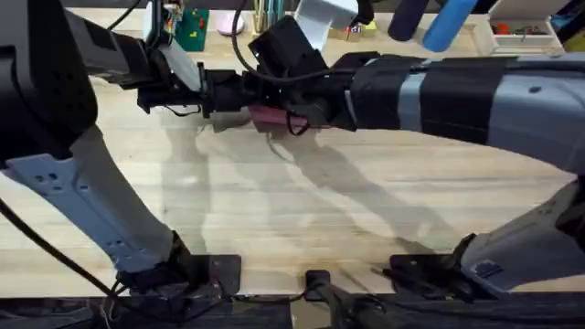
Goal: Unzip the bag, pick up the pens from the table one at a time and place them inside, then zip the bag closed.
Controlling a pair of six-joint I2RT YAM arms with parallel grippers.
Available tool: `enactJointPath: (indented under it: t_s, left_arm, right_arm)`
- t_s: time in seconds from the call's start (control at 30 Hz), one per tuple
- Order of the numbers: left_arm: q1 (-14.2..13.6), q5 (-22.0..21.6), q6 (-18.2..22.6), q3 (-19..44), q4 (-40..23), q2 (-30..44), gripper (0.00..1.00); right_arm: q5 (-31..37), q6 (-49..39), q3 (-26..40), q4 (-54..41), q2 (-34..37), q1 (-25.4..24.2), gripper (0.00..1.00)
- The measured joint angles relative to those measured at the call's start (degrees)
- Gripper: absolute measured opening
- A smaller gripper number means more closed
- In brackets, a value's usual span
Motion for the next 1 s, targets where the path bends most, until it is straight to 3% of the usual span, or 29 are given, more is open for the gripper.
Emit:
enactJointPath:
  t_s: [0.17,0.37,0.57,1.0]
  left_arm:
    - [0.0,0.0,0.0,0.0,0.0,0.0,0.042]
    - [0.0,0.0,0.0,0.0,0.0,0.0,0.042]
    - [0.0,0.0,0.0,0.0,0.0,0.0,0.042]
    - [0.0,0.0,0.0,0.0,0.0,0.0,0.042]
  right_arm:
    - [-0.4,0.0,0.0,0.3,0.0,0.1,0.685]
    - [-0.8,0.0,0.0,0.2,0.0,0.1,0.509]
    - [-0.5,0.0,0.0,-1.0,0.0,0.0,0.452]
    - [0.1,0.4,0.0,-1.2,0.1,-0.6,0.439]
